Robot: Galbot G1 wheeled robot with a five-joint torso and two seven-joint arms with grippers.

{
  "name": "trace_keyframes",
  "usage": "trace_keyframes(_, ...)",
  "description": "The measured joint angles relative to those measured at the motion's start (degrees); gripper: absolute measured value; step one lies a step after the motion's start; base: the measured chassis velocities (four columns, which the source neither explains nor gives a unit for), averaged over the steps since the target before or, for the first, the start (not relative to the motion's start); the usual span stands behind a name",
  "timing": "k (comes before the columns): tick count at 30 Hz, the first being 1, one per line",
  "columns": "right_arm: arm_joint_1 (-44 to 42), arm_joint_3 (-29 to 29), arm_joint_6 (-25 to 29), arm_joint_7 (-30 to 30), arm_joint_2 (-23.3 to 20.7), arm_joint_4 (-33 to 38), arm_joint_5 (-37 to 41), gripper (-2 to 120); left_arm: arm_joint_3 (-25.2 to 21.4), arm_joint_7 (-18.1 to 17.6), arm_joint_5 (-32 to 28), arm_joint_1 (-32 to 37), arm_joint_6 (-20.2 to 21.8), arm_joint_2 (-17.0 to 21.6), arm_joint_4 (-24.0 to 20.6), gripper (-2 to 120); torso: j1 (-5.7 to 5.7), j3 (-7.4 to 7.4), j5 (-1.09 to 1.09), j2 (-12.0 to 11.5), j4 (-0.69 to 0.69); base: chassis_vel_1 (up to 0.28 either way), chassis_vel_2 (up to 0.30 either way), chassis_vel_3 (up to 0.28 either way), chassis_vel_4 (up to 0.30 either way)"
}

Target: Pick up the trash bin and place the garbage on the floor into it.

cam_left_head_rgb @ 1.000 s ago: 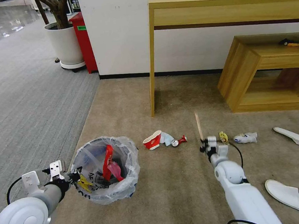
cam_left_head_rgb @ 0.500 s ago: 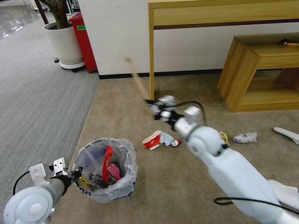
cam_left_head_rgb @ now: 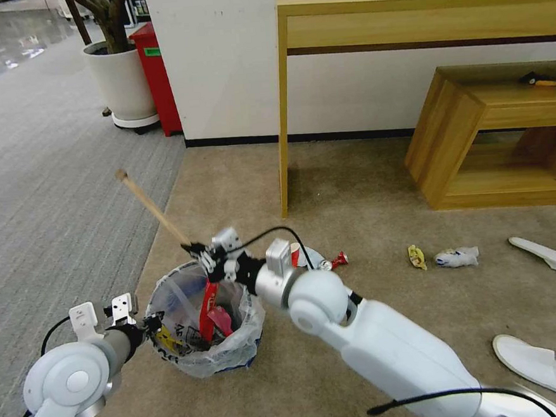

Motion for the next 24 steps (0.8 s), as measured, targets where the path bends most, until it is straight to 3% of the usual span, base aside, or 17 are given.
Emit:
trace_keyframes(6,-3.24,-1.05,-0.07,2.11,-0.93,0.05,-2.12,36,-0.4,-0.03,-0.31,-0.25,0.0,0.1,-0.23,0,0.0,0.0,0.0,0.01,0.0,0.0,0.0,0.0,0.0)
trace_keyframes(13,-8.25,-0.67,-0.03,4.69,-1.63,1.51,-3.16,59,-0.91,-0.03,-0.59,-0.32,0.01,0.53,-0.52,0,0.0,0.0,0.0,0.01,0.0,0.0,0.0,0.0,0.0)
trace_keyframes(16,-10.03,1.99,-0.01,5.64,-1.83,2.71,-3.24,68,-1.75,0.0,-0.59,0.73,0.01,0.37,-1.23,0,-0.01,-0.01,0.01,0.01,0.0,0.0,0.0,0.0,0.0)
trace_keyframes(19,-14.13,10.47,-0.44,6.65,-2.56,3.52,-4.57,83,-3.47,0.84,0.41,3.46,0.01,-0.73,-2.27,0,0.0,-0.01,0.02,0.01,0.02,0.0,0.0,0.0,0.0)
trace_keyframes(24,-18.54,18.66,-2.5,6.8,-5.11,5.86,-5.12,96,-3.92,1.61,1.6,4.9,0.02,-1.59,-2.46,0,-0.01,-0.01,0.02,0.0,0.01,0.0,0.0,0.0,0.0)
